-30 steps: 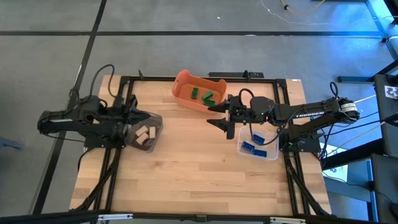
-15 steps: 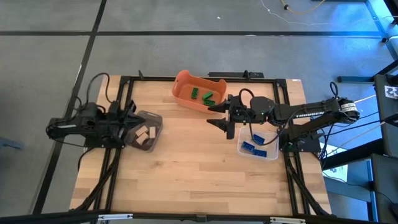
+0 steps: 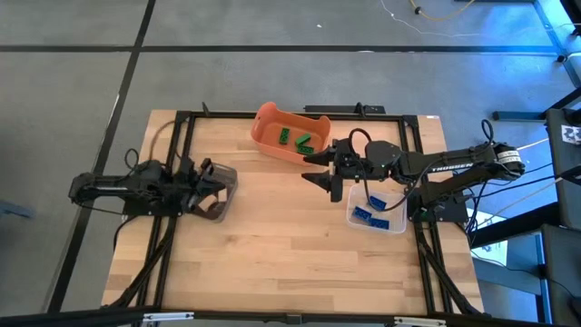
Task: Sort & place blocks by color
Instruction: Return to Home Position
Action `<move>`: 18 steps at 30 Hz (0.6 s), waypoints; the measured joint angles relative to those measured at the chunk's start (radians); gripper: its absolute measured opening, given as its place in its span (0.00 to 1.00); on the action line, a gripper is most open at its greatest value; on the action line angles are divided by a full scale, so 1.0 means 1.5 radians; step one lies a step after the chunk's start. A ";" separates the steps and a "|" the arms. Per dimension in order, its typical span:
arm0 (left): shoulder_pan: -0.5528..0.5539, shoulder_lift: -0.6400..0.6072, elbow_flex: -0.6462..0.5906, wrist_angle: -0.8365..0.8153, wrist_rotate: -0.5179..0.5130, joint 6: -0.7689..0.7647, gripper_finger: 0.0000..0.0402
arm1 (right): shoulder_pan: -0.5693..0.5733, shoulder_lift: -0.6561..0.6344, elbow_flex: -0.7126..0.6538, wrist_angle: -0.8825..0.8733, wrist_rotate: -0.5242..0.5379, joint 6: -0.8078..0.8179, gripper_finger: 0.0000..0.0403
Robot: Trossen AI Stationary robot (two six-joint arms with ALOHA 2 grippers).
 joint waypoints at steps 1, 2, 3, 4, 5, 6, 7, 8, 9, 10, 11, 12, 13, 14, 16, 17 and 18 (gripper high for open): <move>0.000 0.001 -0.001 -0.024 -0.003 0.006 0.00 | 0.000 0.000 0.000 0.000 0.000 0.006 0.74; 0.000 0.002 -0.001 -0.040 -0.008 0.013 0.00 | 0.000 0.000 0.000 0.000 0.000 0.017 0.74; 0.000 0.001 -0.001 -0.061 -0.018 0.019 0.00 | 0.000 0.000 0.000 0.000 0.000 0.029 0.74; 0.000 0.000 -0.001 -0.078 -0.033 0.023 0.00 | 0.000 0.000 0.000 0.000 0.000 0.045 0.74; 0.000 0.001 -0.001 -0.101 -0.049 0.030 0.00 | 0.000 0.000 0.000 0.001 0.000 0.062 0.74; 0.000 0.001 -0.001 -0.123 -0.060 0.039 0.00 | 0.000 0.000 0.000 0.001 0.000 0.075 0.74; 0.000 0.001 -0.001 -0.142 -0.072 0.045 0.00 | 0.000 0.000 0.000 0.000 0.000 0.087 0.74; 0.000 0.001 -0.001 -0.161 -0.088 0.050 0.00 | 0.000 0.000 0.000 0.000 0.000 0.092 0.74; 0.000 0.001 -0.001 -0.180 -0.105 0.052 0.00 | 0.000 0.000 0.000 -0.002 0.000 0.099 0.74; 0.001 0.002 -0.001 -0.179 -0.117 0.056 0.00 | 0.000 0.000 0.000 -0.002 0.000 0.104 0.74; 0.001 0.001 -0.001 -0.178 -0.125 0.059 0.00 | 0.000 0.000 0.000 -0.002 0.000 0.105 0.74; 0.001 0.000 -0.001 -0.175 -0.136 0.061 0.00 | 0.000 0.000 0.000 -0.002 0.000 0.104 0.74; 0.001 0.001 -0.001 -0.175 -0.140 0.062 0.00 | 0.000 0.000 0.000 -0.002 0.000 0.101 0.74; 0.001 0.001 -0.001 -0.175 -0.141 0.063 0.00 | 0.000 0.000 0.000 -0.003 0.000 0.095 0.74; 0.001 0.001 -0.001 -0.176 -0.139 0.055 0.00 | 0.000 0.000 0.000 -0.003 0.000 0.086 0.74; 0.001 0.002 -0.001 -0.176 -0.136 0.050 0.00 | 0.000 0.000 0.000 -0.003 0.000 0.094 0.74; 0.001 0.002 -0.001 -0.176 -0.133 0.045 0.00 | 0.000 0.000 0.000 -0.004 0.000 0.107 0.74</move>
